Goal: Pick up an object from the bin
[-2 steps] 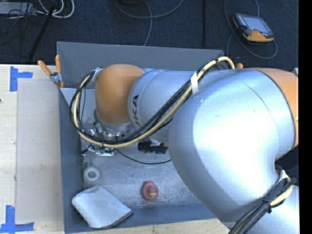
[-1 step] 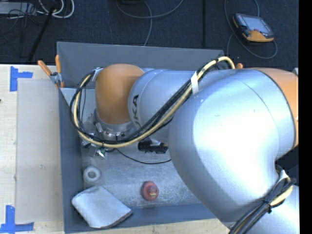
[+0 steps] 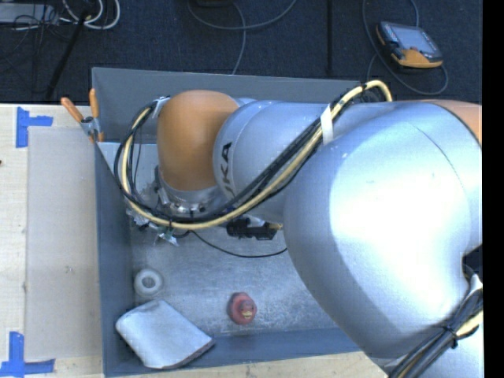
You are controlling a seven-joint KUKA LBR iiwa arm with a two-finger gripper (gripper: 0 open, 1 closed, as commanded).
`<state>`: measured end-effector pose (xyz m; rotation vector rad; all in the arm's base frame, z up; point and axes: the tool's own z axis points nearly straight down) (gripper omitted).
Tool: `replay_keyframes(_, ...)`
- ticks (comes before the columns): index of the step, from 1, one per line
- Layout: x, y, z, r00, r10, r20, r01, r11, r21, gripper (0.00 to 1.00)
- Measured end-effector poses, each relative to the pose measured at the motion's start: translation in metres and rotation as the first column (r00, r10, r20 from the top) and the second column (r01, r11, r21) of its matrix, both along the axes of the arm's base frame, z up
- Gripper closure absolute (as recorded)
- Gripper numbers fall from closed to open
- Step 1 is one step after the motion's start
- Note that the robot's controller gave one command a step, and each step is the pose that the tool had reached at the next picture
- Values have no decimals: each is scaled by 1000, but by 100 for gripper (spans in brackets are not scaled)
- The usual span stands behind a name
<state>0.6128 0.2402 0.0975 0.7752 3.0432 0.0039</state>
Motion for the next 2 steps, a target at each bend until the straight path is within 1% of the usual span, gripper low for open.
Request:
replay_keyframes(1,1,0,36,1000,-1,1,1,1000,0,100)
replay_keyframes(2,3,-1,82,1000,1,2,-1,1000,0,100)
